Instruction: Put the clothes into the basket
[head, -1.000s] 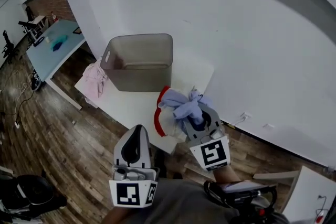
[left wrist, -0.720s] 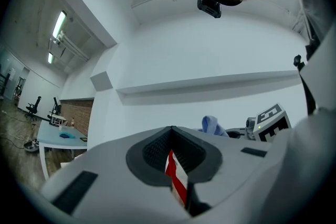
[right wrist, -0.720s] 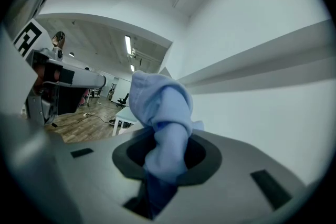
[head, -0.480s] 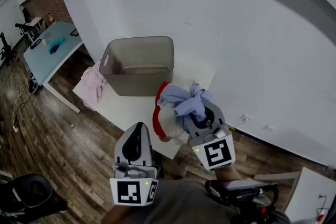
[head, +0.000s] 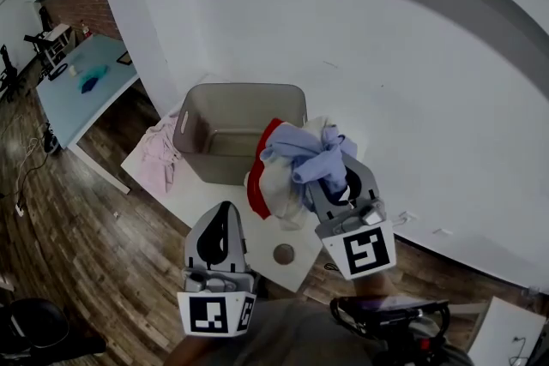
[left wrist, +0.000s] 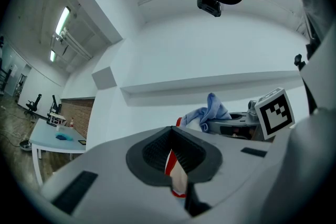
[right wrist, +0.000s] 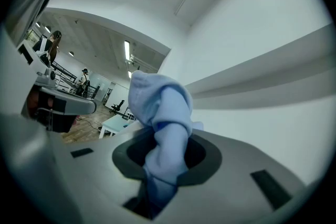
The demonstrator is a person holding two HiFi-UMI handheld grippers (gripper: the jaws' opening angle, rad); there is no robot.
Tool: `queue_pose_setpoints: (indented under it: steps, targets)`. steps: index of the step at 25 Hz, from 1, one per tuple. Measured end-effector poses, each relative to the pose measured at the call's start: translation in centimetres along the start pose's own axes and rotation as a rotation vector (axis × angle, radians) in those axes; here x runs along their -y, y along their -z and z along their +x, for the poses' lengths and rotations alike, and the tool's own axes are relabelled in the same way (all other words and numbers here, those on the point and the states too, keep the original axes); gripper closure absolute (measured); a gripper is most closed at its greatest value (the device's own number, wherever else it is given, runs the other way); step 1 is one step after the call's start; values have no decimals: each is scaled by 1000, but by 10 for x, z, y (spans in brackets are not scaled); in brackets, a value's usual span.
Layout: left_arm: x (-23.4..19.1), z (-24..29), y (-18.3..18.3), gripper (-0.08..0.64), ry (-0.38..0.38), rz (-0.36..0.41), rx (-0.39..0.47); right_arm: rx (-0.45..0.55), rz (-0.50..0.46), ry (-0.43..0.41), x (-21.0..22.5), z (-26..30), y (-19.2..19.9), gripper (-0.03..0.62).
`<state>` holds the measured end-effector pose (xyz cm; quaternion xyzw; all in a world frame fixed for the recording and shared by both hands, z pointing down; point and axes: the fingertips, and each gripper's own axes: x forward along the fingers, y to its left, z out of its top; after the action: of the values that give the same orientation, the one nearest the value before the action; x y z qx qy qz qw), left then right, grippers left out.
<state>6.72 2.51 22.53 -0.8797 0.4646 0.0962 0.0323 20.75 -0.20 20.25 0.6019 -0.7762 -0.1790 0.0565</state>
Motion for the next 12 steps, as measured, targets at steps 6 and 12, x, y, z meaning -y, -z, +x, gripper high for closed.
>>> queue_pose_setpoints:
  steps: [6, 12]
  targets:
    - [-51, 54, -6, 552, 6, -13, -16, 10, 2, 33, 18, 74, -15, 499]
    - [-91, 87, 9, 552, 3, -37, -48, -43, -3, 53, 29, 127, 3, 497]
